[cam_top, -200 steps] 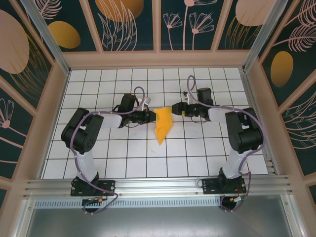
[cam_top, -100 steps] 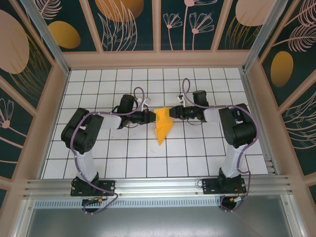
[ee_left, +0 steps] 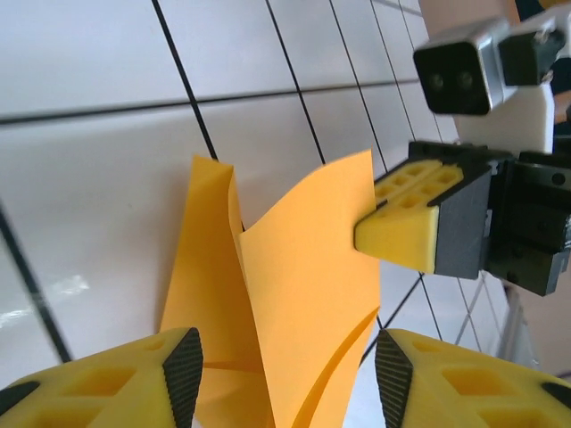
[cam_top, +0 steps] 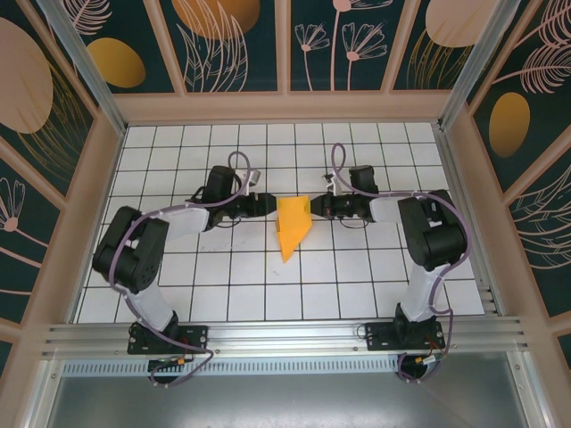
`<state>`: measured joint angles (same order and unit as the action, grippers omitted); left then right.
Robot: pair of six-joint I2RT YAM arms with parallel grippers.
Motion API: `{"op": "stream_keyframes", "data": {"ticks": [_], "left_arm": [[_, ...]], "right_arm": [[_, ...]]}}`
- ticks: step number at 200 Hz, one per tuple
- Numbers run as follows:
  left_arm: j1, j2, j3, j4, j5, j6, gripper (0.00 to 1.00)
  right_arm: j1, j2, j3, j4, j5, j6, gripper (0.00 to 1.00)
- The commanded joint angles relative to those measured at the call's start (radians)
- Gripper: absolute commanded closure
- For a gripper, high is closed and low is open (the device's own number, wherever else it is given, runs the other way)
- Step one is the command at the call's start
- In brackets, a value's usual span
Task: Fold a paper plane with a square sheet of paper (fold left side to right side)
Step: Place the paper at the center of the table.
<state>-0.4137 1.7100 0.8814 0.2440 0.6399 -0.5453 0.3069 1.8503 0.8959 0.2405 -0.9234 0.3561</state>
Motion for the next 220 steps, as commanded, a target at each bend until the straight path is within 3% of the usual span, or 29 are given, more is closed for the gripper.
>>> {"op": "stream_keyframes", "data": {"ticks": [1,41,76,134,220], "left_arm": [[0.001,-0.119,0.034,-0.167,-0.154,0.107,0.43],[-0.112,-0.28,0.017,-0.341,-0.317,0.183,0.43],[-0.221,-0.353,-0.059,-0.349,-0.388,0.106,0.43],[-0.227,-0.449,-0.077,-0.317,-0.455,0.076,0.41],[-0.227,-0.409,-0.073,-0.304,-0.427,0.099,0.39]], "right_arm": [[0.005,-0.082,0.009,-0.117,0.06,0.042,0.93],[0.014,-0.126,0.059,-0.268,0.136,0.145,0.92],[0.037,-0.146,0.115,-0.322,0.163,0.208,0.92],[0.05,-0.219,0.206,-0.454,0.198,0.182,0.92],[0.059,-0.167,0.177,-0.406,0.181,0.216,0.92]]}}
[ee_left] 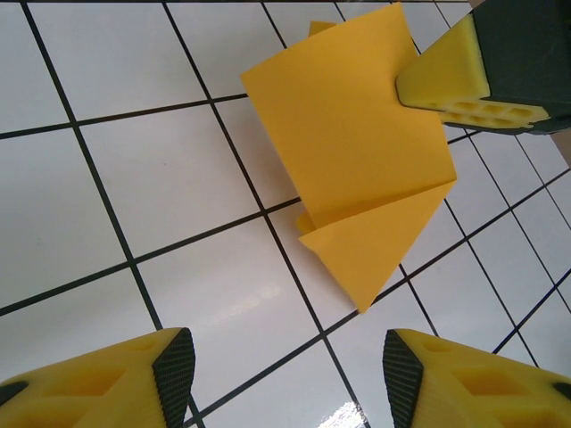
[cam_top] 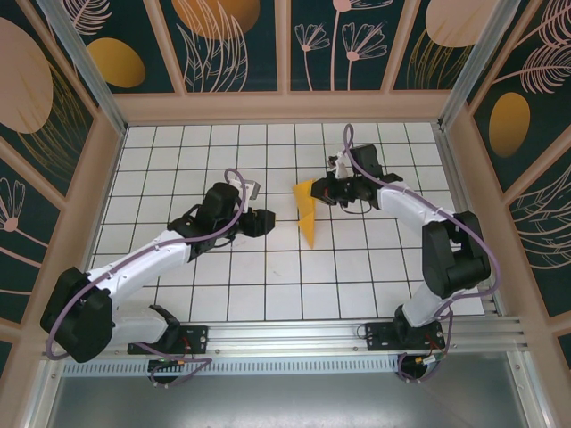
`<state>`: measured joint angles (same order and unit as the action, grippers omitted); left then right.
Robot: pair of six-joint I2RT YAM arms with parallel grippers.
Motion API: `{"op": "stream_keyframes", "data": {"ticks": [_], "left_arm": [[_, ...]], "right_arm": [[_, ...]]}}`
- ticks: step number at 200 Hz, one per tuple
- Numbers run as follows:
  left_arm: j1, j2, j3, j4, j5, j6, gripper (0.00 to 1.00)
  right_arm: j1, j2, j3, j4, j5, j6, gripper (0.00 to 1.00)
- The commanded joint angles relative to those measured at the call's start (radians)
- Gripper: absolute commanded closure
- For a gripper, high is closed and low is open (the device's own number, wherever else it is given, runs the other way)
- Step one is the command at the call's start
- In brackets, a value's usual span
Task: Fold a paper plane with a square sheet of paper (fold left side to right side)
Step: Place the paper at the center of the table.
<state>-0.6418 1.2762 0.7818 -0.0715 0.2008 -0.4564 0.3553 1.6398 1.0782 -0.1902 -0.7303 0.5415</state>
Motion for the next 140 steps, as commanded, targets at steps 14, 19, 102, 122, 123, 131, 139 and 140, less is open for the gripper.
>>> {"op": "stream_keyframes", "data": {"ticks": [14,19,102,122,123,131,139,140], "left_arm": [[0.001,0.044,0.033,0.013,0.028,0.009,0.39],[0.002,0.051,0.035,0.018,0.037,0.009,0.39],[-0.128,0.204,0.117,0.01,-0.017,0.011,0.37],[-0.173,0.265,0.153,-0.015,-0.091,0.005,0.37],[-0.175,0.268,0.156,-0.017,-0.095,0.005,0.37],[-0.191,0.293,0.171,-0.029,-0.126,0.004,0.36],[-0.205,0.318,0.184,-0.044,-0.154,0.003,0.36],[-0.206,0.32,0.184,-0.045,-0.157,0.004,0.36]], "right_arm": [[0.01,0.071,-0.006,0.034,-0.004,0.037,0.92],[0.01,0.079,-0.007,0.036,0.001,0.037,0.92],[0.004,0.147,-0.042,0.11,0.012,0.112,0.93],[0.004,0.142,-0.048,0.106,0.021,0.111,0.92],[0.004,0.142,-0.049,0.107,0.022,0.111,0.92],[0.004,0.142,-0.049,0.104,0.025,0.108,0.93],[0.005,0.145,-0.05,0.098,0.028,0.105,0.92],[0.005,0.145,-0.05,0.097,0.028,0.105,0.93]]}}
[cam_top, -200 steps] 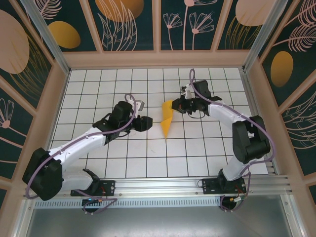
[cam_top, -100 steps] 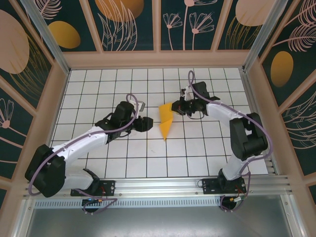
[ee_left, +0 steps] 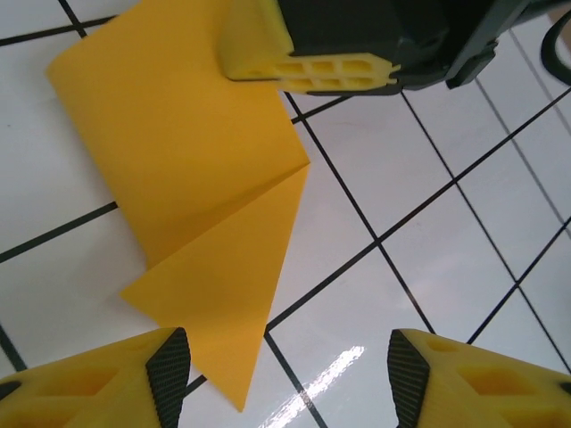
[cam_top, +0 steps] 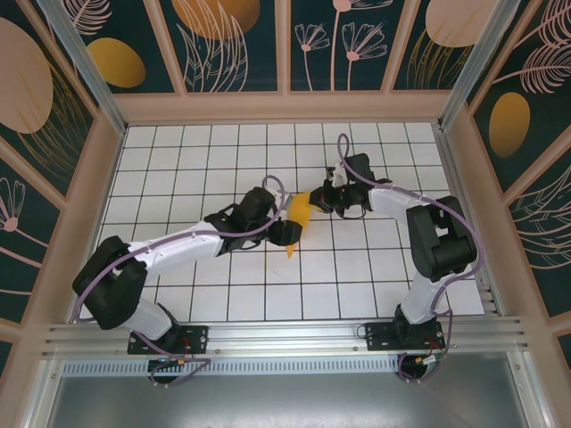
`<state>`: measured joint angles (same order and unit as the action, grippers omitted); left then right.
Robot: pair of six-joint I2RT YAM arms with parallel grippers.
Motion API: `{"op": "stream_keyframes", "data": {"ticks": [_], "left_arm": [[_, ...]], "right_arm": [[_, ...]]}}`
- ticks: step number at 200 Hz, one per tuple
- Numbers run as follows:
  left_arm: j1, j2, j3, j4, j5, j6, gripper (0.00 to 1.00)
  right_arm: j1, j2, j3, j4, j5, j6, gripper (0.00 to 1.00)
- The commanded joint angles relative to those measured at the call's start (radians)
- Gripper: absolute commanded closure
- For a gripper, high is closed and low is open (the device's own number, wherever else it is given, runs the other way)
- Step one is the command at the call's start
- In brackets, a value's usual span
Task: Fold a paper plane with a square sheet of paper (fold left side to right side)
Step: Place the paper at the center of the table, then fold the wing for the fifth time at the center of the table.
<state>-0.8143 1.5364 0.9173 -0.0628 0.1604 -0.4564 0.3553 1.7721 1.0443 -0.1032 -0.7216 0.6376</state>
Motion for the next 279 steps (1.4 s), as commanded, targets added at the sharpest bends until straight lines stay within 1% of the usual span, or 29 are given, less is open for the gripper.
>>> {"op": "stream_keyframes", "data": {"ticks": [1,14,39,54,73,88,110,129,160,195,216,240,260,279], "left_arm": [[-0.035,0.062,0.049,-0.055,-0.12,0.004,0.36],[-0.054,0.095,0.09,-0.069,-0.152,0.004,0.35],[-0.063,0.108,0.104,-0.069,-0.17,-0.001,0.34],[-0.062,0.073,0.098,-0.061,-0.185,-0.001,0.32],[-0.063,0.008,0.08,-0.042,-0.215,-0.004,0.29],[-0.063,-0.034,0.068,-0.035,-0.245,-0.005,0.28],[-0.062,-0.069,0.061,-0.047,-0.292,-0.005,0.28],[-0.062,-0.103,0.061,-0.056,-0.343,-0.007,0.27],[-0.063,-0.177,0.024,-0.054,-0.443,-0.017,0.25],[-0.062,-0.226,0.005,-0.065,-0.514,-0.008,0.24],[-0.061,-0.229,0.001,-0.071,-0.533,-0.005,0.22],[-0.061,-0.22,0.0,-0.068,-0.533,-0.004,0.22],[-0.061,-0.202,0.004,-0.068,-0.528,-0.001,0.21],[-0.062,-0.183,0.012,-0.071,-0.515,0.004,0.21]], "right_arm": [[0.004,0.013,-0.016,0.01,0.019,0.008,0.93],[0.003,0.017,-0.019,0.012,0.019,0.006,0.93],[0.002,0.009,-0.027,0.04,-0.007,0.014,0.93],[0.003,0.001,-0.023,0.043,-0.049,-0.015,0.93],[-0.001,-0.016,-0.024,-0.003,-0.057,-0.076,0.93],[-0.015,-0.038,-0.061,0.01,-0.08,-0.092,0.93],[-0.034,-0.078,-0.139,0.136,-0.163,-0.04,0.93],[-0.025,-0.081,-0.138,0.181,-0.219,-0.024,0.93],[0.009,-0.072,-0.092,0.195,-0.248,-0.013,0.94],[0.043,-0.067,-0.066,0.257,-0.276,0.035,0.94],[0.054,-0.062,-0.071,0.302,-0.288,0.059,0.94],[0.053,-0.042,-0.092,0.315,-0.291,0.054,0.94],[0.03,-0.021,-0.142,0.367,-0.305,0.068,0.94],[-0.003,0.001,-0.169,0.35,-0.301,0.036,0.94]]}}
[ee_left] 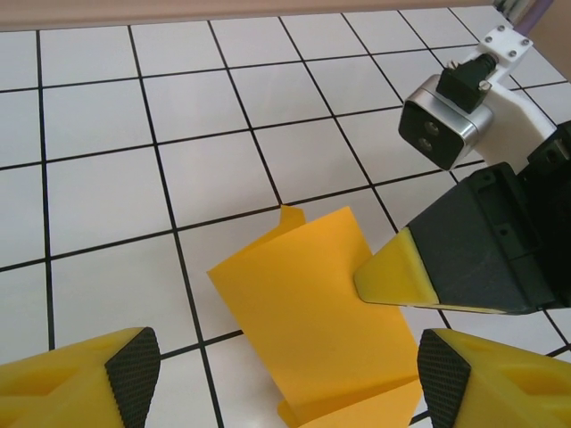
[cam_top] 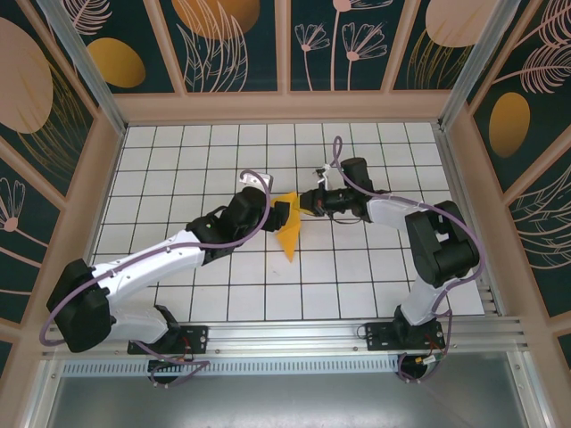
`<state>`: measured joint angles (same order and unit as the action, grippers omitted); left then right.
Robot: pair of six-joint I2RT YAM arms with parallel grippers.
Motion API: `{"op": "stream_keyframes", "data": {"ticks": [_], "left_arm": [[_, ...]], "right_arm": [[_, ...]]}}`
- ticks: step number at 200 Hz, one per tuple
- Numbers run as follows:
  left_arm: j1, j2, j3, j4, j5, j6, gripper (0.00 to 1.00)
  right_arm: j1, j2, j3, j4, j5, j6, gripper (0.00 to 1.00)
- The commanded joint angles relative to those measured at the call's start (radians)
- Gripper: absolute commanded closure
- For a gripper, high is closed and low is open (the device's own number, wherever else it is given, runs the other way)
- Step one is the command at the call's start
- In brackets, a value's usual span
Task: Fold a paper plane with a square sheet of paper (fold left side to right side)
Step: Fold the wing for the fifth time at the center of the table.
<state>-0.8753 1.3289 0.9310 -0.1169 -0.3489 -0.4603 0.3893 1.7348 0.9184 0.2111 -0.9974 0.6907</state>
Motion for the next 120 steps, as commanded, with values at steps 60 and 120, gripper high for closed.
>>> {"op": "stream_keyframes", "data": {"ticks": [60,120], "left_arm": [[0.001,0.111,0.018,-0.02,0.141,0.036,0.24],[0.001,0.216,0.035,-0.008,0.248,-0.039,0.23]], "right_arm": [[-0.099,0.067,-0.051,-0.099,0.002,-0.138,0.94],[-0.124,0.076,-0.056,-0.163,0.03,-0.187,0.94]]}}
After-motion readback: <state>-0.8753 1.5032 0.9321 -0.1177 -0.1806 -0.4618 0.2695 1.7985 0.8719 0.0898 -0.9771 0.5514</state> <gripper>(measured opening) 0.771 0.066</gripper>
